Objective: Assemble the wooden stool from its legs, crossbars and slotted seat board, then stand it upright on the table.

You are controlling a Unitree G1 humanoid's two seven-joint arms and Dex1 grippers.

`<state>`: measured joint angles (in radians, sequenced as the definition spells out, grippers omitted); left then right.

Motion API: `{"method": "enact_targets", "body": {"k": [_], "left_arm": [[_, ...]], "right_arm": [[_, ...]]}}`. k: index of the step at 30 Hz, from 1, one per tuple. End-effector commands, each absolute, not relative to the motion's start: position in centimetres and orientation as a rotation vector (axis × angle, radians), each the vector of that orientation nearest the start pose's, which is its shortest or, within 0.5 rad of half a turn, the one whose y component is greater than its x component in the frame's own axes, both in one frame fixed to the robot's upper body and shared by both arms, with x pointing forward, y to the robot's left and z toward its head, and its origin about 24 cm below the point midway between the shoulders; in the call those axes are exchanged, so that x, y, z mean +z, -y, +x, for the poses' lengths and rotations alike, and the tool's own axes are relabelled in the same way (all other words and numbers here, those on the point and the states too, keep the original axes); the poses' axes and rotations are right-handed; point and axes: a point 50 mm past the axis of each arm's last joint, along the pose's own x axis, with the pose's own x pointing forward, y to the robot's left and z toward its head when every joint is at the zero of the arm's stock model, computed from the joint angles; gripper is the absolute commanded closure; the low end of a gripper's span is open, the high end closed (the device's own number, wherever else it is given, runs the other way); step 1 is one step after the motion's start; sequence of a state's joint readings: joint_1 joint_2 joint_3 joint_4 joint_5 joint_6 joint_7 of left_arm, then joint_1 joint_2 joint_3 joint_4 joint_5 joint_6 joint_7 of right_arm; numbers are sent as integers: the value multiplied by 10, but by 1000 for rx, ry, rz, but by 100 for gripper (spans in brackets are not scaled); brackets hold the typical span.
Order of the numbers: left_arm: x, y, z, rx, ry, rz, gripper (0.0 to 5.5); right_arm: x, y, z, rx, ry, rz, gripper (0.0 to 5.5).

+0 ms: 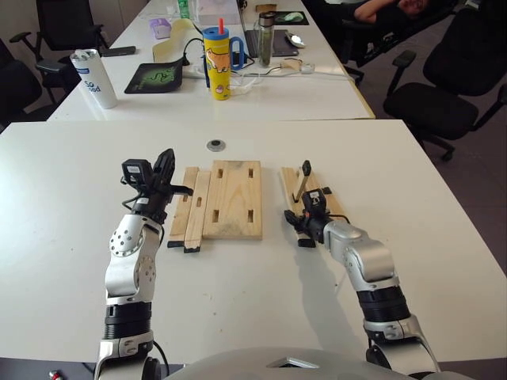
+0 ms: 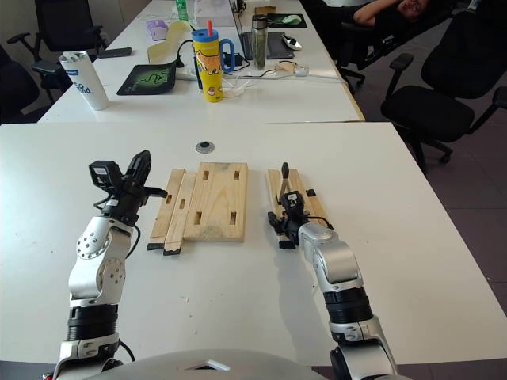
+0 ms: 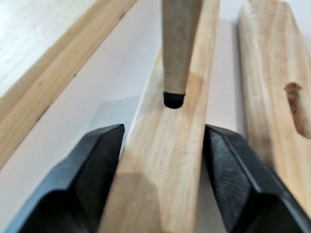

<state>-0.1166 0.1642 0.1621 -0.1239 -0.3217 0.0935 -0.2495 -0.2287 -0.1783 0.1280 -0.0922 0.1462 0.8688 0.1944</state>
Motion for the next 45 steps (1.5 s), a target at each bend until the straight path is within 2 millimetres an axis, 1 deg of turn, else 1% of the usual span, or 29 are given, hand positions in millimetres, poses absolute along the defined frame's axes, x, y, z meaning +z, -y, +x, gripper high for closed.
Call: {"method": "enact_targets", "body": {"k": [1, 3, 5, 9, 14, 16, 19, 21, 22, 25, 31, 35, 39, 45], "left_arm": [[102, -193, 272, -172, 193, -132, 540], [102, -194, 272, -166, 191, -136, 540], [102, -193, 272, -166, 191, -137, 540], [99, -191, 273, -179, 180, -149, 540], [99, -186, 274, -211, 166, -166, 540], [99, -184, 275, -222, 157, -195, 540], [95, -175, 274, -296, 103, -288, 540], [92, -167, 272, -352, 71, -289, 515], [92, -163, 271, -374, 56, -335, 507], [94, -150, 268, -468, 11, -509, 456], [96, -137, 266, -543, -54, -754, 365], [98, -136, 264, -533, -56, -845, 313], [103, -138, 267, -519, -45, -963, 251], [112, -135, 268, -554, -32, -1102, 245]], "right_arm": [[31, 131, 271, 346, -631, -84, 321], [37, 129, 275, 354, -593, -77, 341], [41, 128, 278, 353, -567, -76, 342], [59, 127, 287, 355, -428, -84, 342], [67, 126, 290, 365, -345, -94, 342], [72, 125, 291, 379, -308, -86, 342], [81, 121, 292, 415, -244, -82, 342], [88, 117, 291, 460, -195, -79, 342], [92, 114, 291, 486, -169, -81, 342], [100, 107, 286, 583, -108, -87, 342], [109, 99, 275, 741, -40, -103, 342], [109, 97, 273, 793, -25, -126, 342], [108, 97, 271, 825, -10, -153, 342], [109, 94, 267, 888, 26, -182, 342]]}}
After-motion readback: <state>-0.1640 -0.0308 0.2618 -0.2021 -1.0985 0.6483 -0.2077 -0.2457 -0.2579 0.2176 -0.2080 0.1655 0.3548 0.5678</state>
